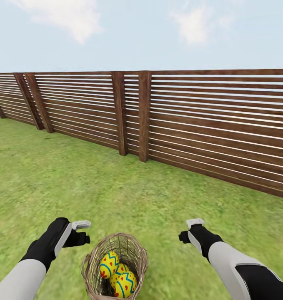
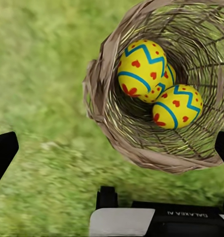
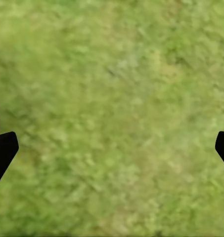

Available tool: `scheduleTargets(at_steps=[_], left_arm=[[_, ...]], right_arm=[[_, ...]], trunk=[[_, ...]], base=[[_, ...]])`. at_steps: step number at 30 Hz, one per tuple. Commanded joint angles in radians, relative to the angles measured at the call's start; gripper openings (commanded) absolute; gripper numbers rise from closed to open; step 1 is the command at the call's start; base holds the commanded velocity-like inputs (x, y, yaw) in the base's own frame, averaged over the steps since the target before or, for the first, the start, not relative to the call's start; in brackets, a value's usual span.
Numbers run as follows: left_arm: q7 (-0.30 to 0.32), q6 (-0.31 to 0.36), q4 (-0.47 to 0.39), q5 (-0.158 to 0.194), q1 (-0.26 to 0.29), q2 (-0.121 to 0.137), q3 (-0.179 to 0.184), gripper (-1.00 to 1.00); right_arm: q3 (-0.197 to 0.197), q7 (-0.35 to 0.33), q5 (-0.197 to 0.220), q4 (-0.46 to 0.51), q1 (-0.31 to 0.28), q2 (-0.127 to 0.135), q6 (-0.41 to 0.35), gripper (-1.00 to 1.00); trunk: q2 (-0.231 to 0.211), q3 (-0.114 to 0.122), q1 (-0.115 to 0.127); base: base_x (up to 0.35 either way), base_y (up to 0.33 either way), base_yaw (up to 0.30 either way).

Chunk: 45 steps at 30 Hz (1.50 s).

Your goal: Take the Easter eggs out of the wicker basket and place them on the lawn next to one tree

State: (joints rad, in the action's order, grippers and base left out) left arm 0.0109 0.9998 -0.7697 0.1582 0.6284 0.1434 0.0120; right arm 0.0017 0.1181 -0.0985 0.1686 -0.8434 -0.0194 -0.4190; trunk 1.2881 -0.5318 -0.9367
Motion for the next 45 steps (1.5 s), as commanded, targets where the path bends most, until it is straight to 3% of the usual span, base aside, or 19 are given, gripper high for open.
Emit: scheduleTargets(at_steps=[1,3,9,13,29,36,45], left_arm=[[0.001,0.004,0.011,0.002,0.001,0.001,0.001,1.0],[0.001,0.003,0.029,0.001,0.001,0.001,0.001,1.0],[0.002,-0.001,0.039,0.001,0.001,0.003,0.001,1.0],[0.002,-0.004,0.039,0.001,0.001,0.007,-0.001,1.0],[0.003,-0.036,0.025,0.004,0.002,0.018,-0.011,1.0],[-0.001,-0.031,-0.032,0.001,0.008,0.011,-0.009,1.0],[-0.005,-0.026,-0.039,-0.001,0.019,-0.001,-0.009,1.0]], right_arm=[[0.0,0.0,-0.01,0.002,0.0,0.0,-0.007,1.0],[0.0,-0.005,-0.01,0.004,0.0,0.001,-0.007,1.0],[-0.003,-0.209,-0.008,0.062,-0.005,0.007,-0.01,1.0],[-0.021,-0.308,0.01,0.101,-0.006,0.007,-0.011,1.0],[-0.024,-0.347,0.022,0.117,-0.006,0.005,-0.012,1.0],[-0.022,-0.353,0.022,0.117,-0.006,0.007,-0.012,1.0],[-0.017,-0.353,0.021,0.117,-0.006,0.005,-0.012,1.0]], trunk=[[0.008,-0.004,-0.004],[0.022,-0.01,-0.012],[0.064,-0.029,-0.035],[0.092,-0.042,-0.05],[0.204,-0.092,-0.111],[0.253,-0.114,-0.138],[0.316,-0.142,-0.173]], base=[[0.0,0.0,0.0],[0.0,0.0,0.0],[0.0,0.0,0.0],[0.0,0.0,0.0],[0.0,0.0,0.0],[0.0,0.0,0.0],[0.0,0.0,0.0]])
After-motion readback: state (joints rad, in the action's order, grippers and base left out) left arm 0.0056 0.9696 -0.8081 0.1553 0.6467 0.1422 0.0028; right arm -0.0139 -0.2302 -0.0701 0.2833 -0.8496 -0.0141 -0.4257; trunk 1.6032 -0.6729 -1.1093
